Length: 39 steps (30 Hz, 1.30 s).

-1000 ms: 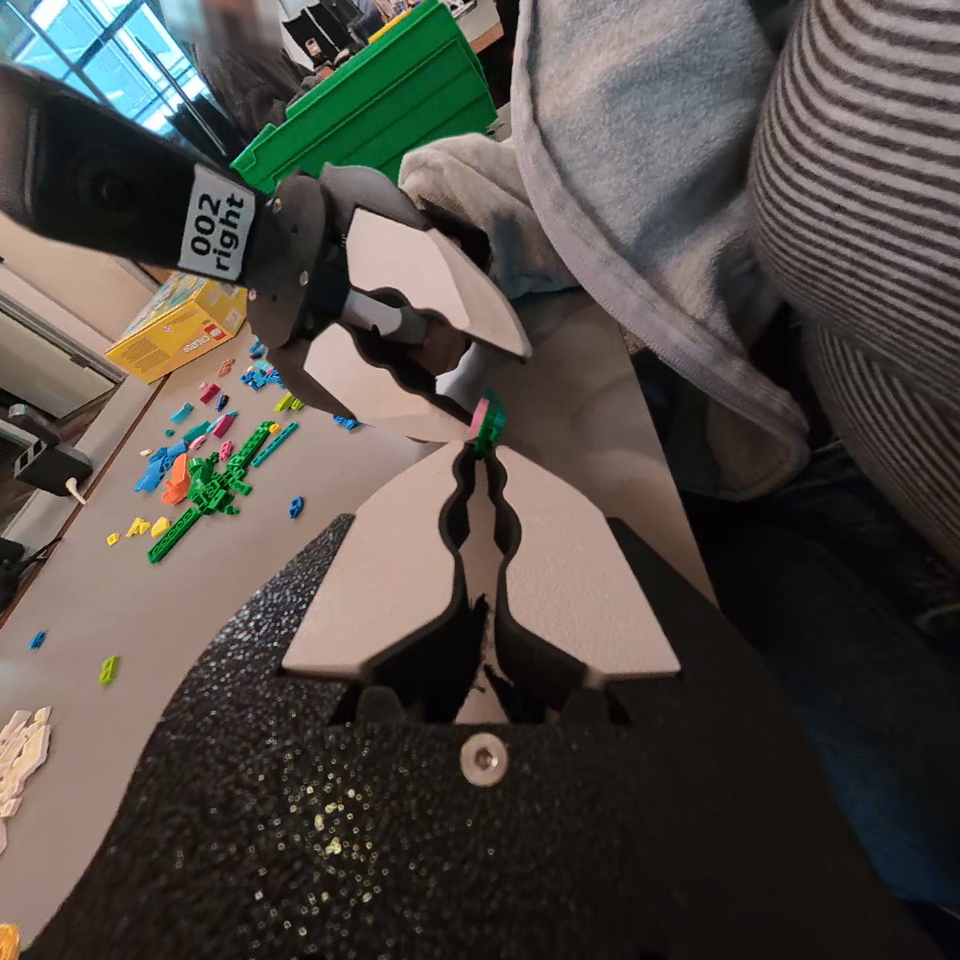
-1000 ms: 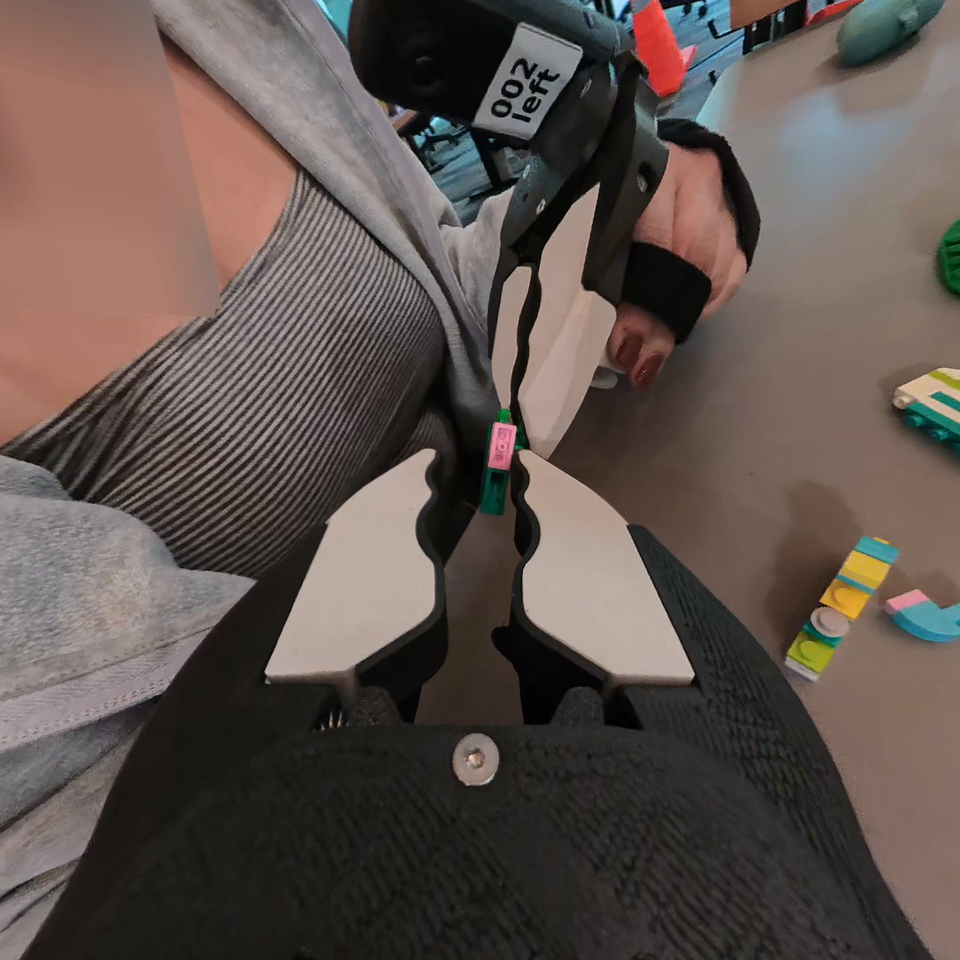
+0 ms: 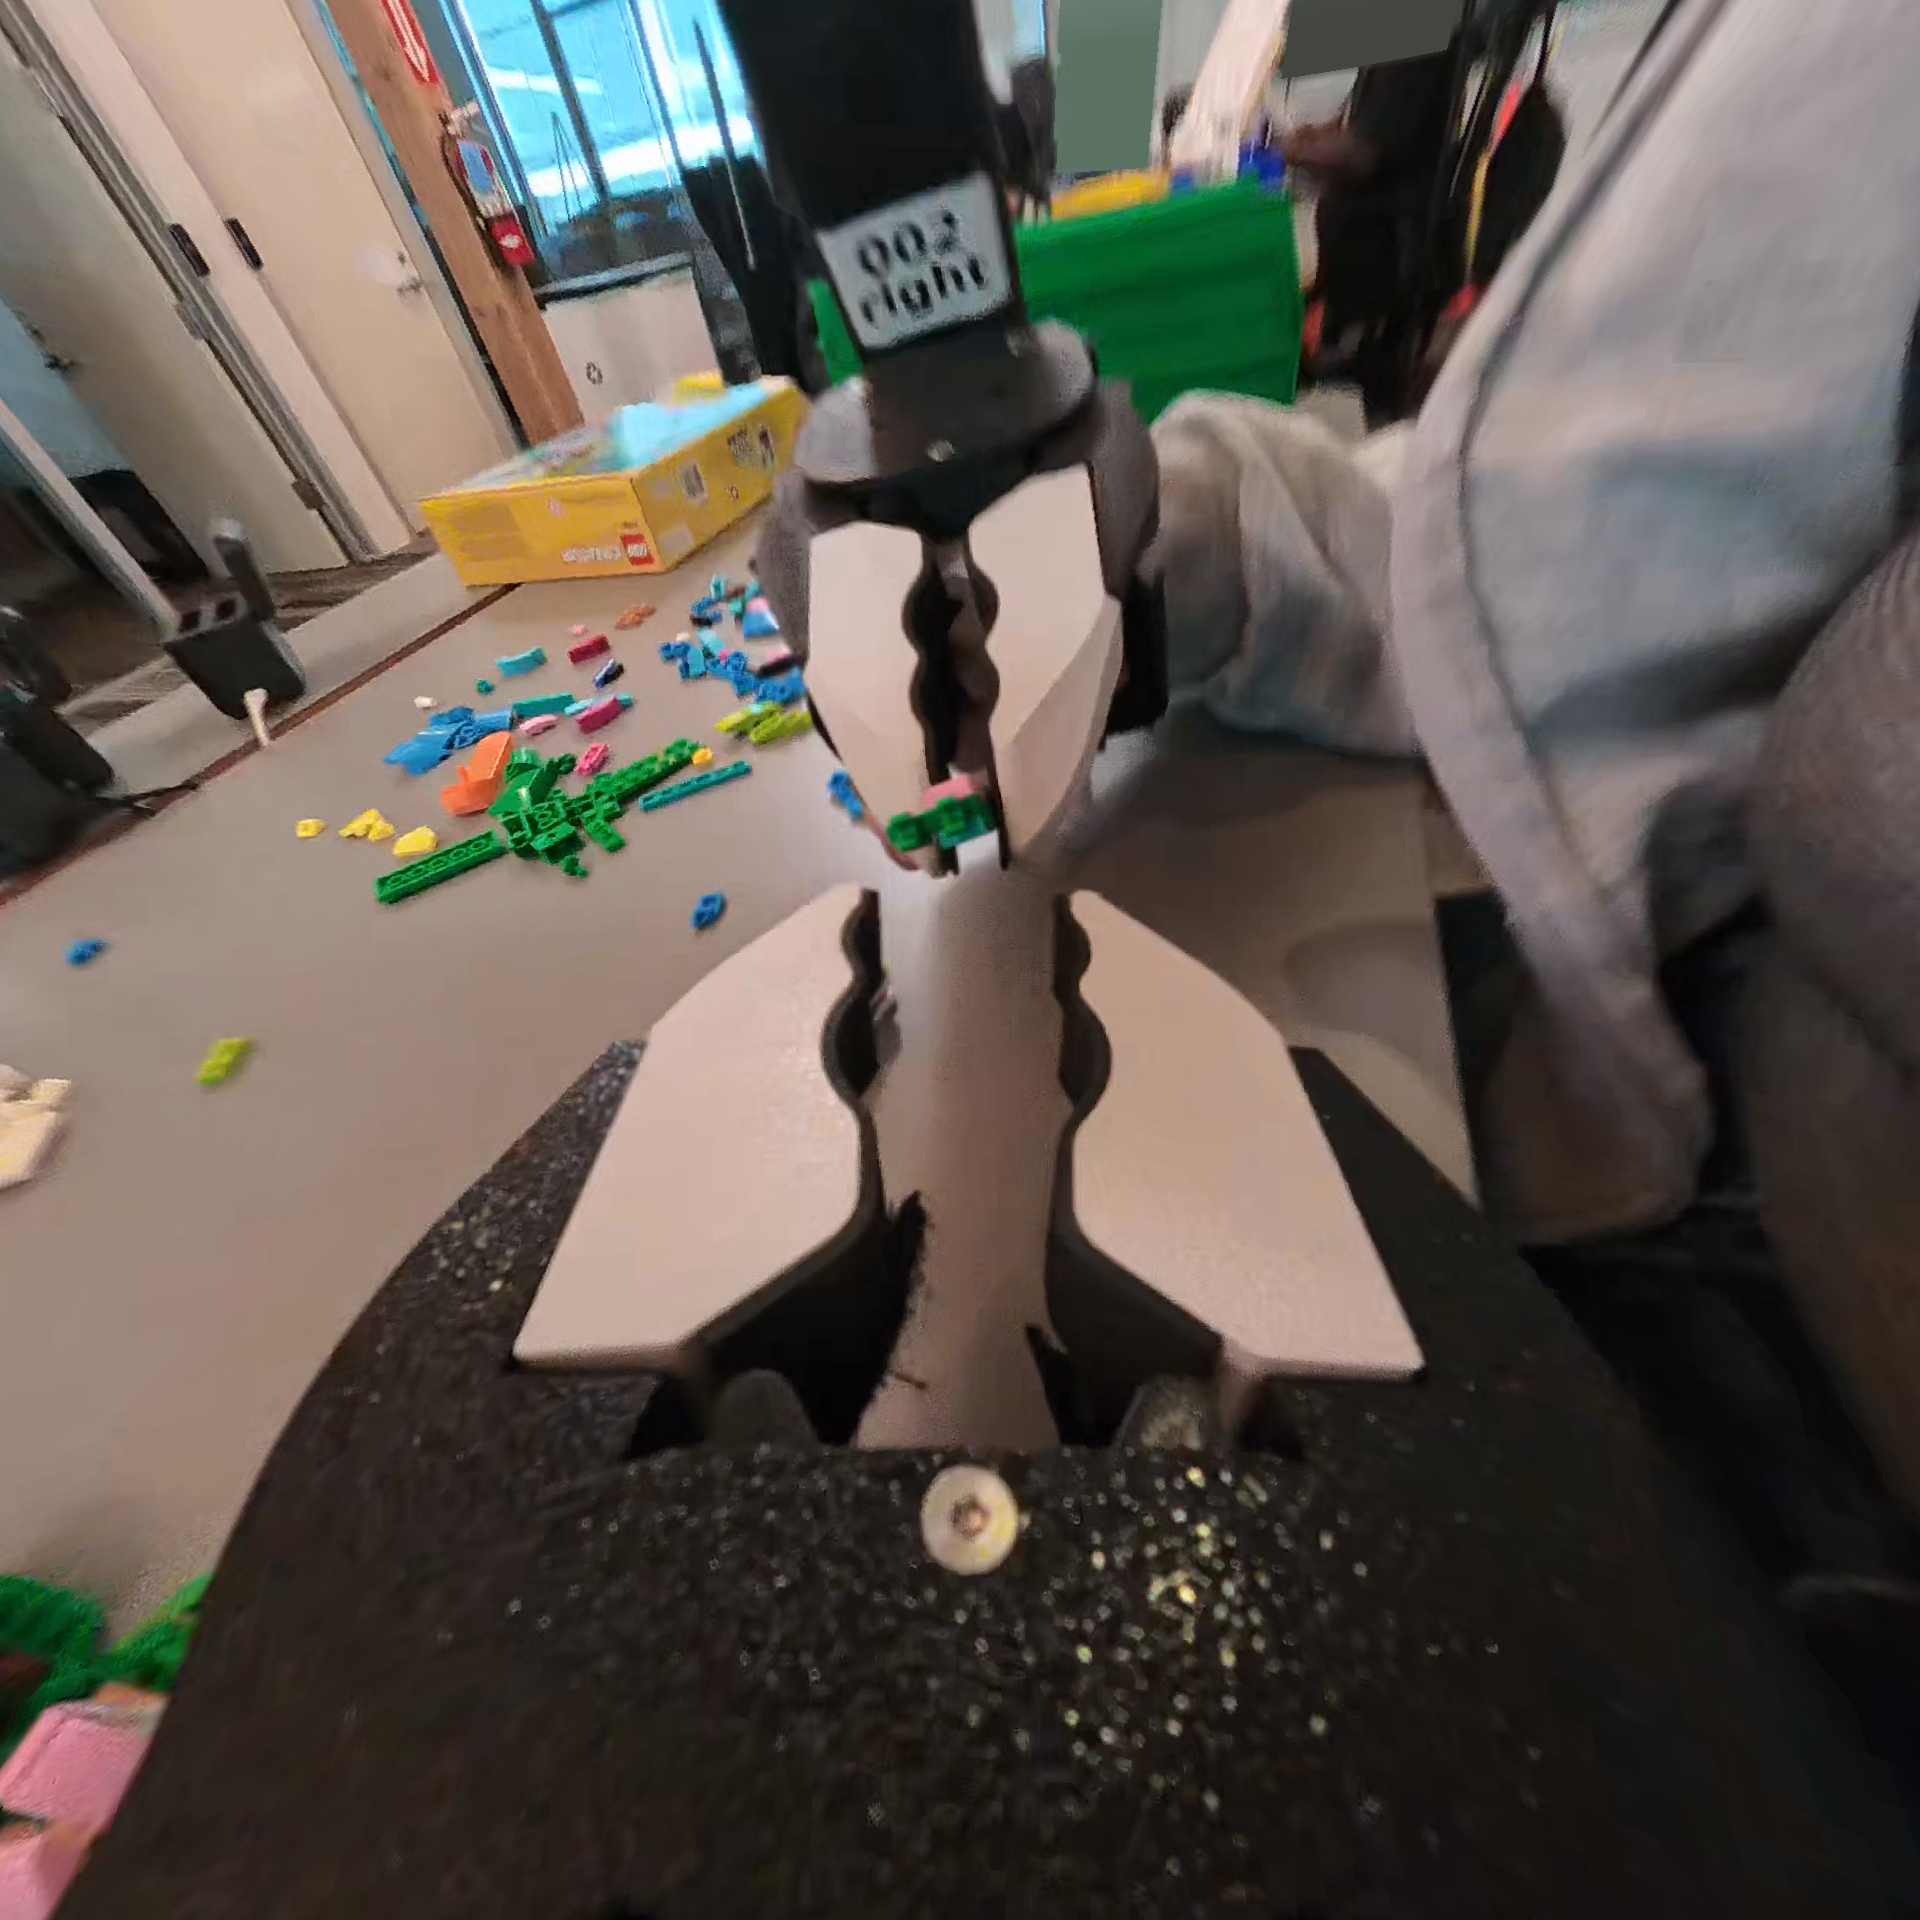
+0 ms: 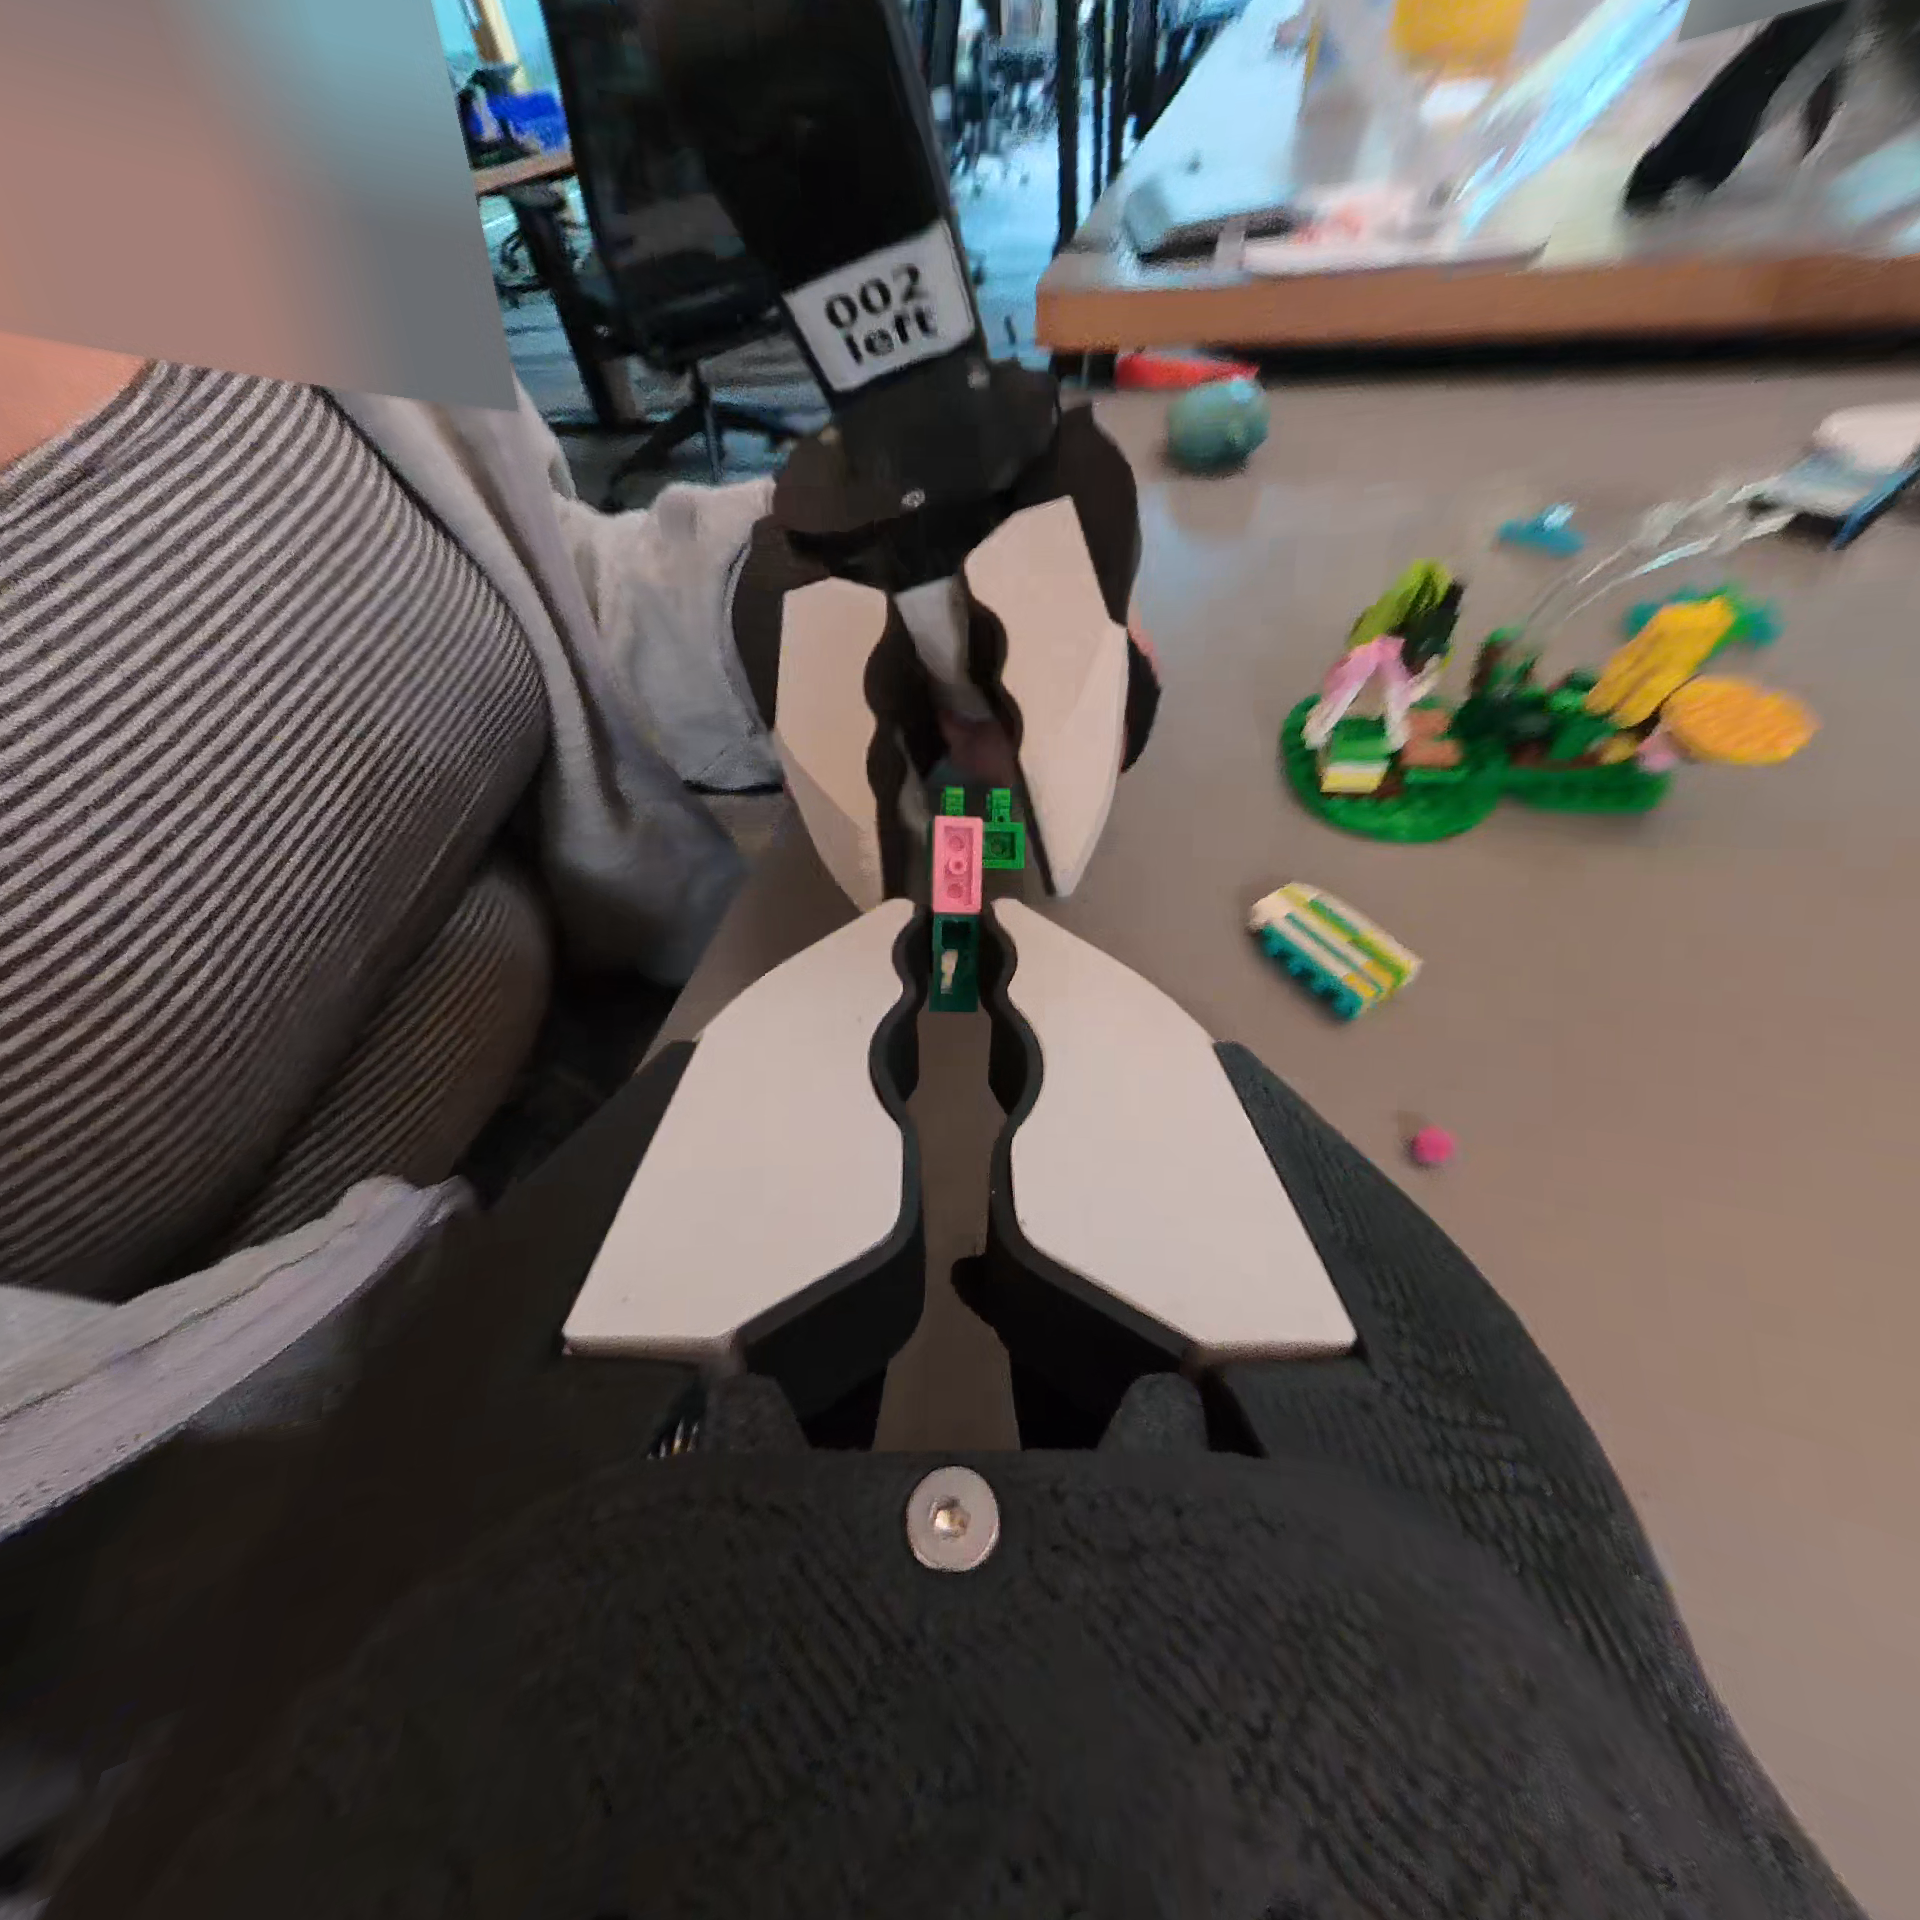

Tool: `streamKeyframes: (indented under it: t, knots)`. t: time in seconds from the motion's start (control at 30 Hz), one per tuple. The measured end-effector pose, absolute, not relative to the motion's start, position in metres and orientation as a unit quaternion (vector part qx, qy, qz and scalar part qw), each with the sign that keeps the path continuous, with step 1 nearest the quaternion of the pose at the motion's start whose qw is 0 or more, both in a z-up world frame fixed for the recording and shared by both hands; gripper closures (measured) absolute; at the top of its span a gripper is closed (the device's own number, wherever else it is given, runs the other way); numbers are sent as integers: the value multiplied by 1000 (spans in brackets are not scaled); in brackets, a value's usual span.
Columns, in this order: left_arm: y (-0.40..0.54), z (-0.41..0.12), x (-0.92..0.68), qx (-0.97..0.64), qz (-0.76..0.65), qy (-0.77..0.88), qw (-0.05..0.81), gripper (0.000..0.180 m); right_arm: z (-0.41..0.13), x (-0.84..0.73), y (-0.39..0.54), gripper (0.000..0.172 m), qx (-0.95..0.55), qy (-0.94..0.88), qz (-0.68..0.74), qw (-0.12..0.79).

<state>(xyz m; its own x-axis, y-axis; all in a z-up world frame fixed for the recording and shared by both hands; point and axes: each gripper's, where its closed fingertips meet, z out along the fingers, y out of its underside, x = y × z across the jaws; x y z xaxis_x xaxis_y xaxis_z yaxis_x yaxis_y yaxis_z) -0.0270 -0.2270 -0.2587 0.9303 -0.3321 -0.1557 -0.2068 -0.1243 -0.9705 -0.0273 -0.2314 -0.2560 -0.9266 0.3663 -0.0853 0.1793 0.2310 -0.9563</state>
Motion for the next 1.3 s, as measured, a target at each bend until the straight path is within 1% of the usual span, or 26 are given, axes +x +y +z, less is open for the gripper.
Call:
streamKeyframes:
  t: [0.1,0.2,0.27,0.4,0.5,0.67,0.77,0.87,0.97,1.07,1.17,1.2,1.3]
  knots:
    - [-229,-242,-28,-717,-106,137,675,141,-244,-33,-230,164,-156,-764,613,132]
    - [-227,-236,-29,-703,-124,118,690,140,-240,-35,-232,164,-141,-754,620,162]
    - [-226,-234,-29,-699,-125,115,694,146,-237,-35,-233,164,-136,-747,628,170]
    - [-225,-226,-30,-676,-124,105,719,166,-235,-35,-236,164,-135,-739,638,168]
    - [-226,-223,-29,-664,-135,106,728,172,-233,-36,-238,165,-133,-734,643,176]
    - [-227,-225,-29,-668,-127,112,724,173,-234,-37,-240,166,-130,-735,639,186]
    - [-226,-233,-31,-700,-113,117,695,173,-240,-40,-238,165,-141,-748,621,187]
    - [-225,-239,-35,-720,-110,110,677,174,-244,-44,-232,158,-164,-755,609,183]
    - [-224,-249,-39,-742,-98,107,654,174,-248,-43,-232,158,-162,-763,602,173]
    - [-222,-251,-42,-748,-89,99,650,174,-249,-44,-231,159,-164,-763,600,174]
    - [-223,-252,-41,-748,-98,101,648,174,-249,-45,-231,162,-167,-761,601,178]
    - [-224,-251,-40,-747,-104,102,648,174,-248,-45,-231,166,-164,-760,602,179]
    - [-227,-249,-36,-741,-125,111,650,174,-246,-42,-234,166,-162,-759,610,162]
